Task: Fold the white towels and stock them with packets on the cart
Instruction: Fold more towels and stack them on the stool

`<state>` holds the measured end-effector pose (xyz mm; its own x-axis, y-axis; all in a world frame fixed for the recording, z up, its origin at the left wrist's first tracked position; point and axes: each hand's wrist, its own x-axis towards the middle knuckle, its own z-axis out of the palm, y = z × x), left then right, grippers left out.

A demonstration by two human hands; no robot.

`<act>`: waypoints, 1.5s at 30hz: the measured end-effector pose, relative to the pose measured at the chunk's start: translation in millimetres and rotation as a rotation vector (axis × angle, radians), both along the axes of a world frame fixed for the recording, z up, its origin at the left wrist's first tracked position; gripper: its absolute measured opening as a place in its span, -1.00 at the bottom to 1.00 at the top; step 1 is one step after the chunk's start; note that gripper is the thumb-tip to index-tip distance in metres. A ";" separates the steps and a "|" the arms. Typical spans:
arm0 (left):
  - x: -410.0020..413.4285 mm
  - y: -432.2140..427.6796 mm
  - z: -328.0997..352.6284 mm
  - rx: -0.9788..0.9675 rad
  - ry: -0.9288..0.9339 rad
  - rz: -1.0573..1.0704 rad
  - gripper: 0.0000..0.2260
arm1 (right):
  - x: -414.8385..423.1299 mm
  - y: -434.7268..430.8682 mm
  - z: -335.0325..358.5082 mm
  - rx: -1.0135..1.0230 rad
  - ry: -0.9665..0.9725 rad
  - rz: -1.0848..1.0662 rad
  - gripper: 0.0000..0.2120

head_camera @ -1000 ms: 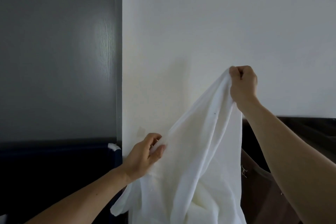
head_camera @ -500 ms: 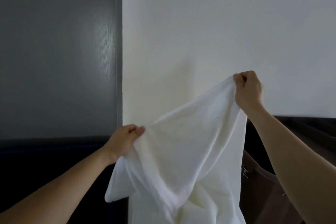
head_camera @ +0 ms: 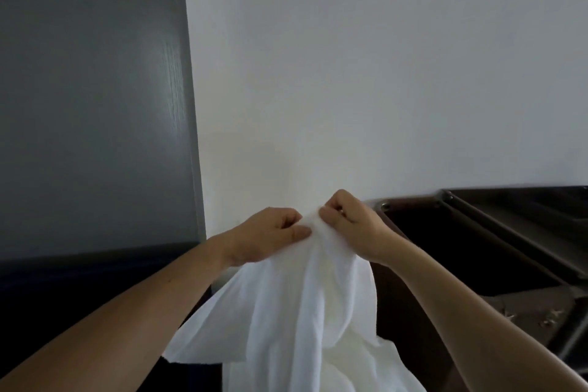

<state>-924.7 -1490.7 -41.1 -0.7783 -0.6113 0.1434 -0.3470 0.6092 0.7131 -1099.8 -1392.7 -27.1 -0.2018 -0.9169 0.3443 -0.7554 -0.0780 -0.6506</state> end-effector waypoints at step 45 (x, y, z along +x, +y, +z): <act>120.4 -55.6 -59.1 0.415 0.343 0.286 -0.56 | -111.3 -43.5 -37.5 -0.028 -0.120 -0.574 -0.73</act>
<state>-804.3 -1546.3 -100.2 -0.5264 -0.8480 0.0620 -0.1643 0.1731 0.9711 -1211.1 -1436.3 -64.6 -0.7026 -0.6402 0.3107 -0.6029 0.3037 -0.7377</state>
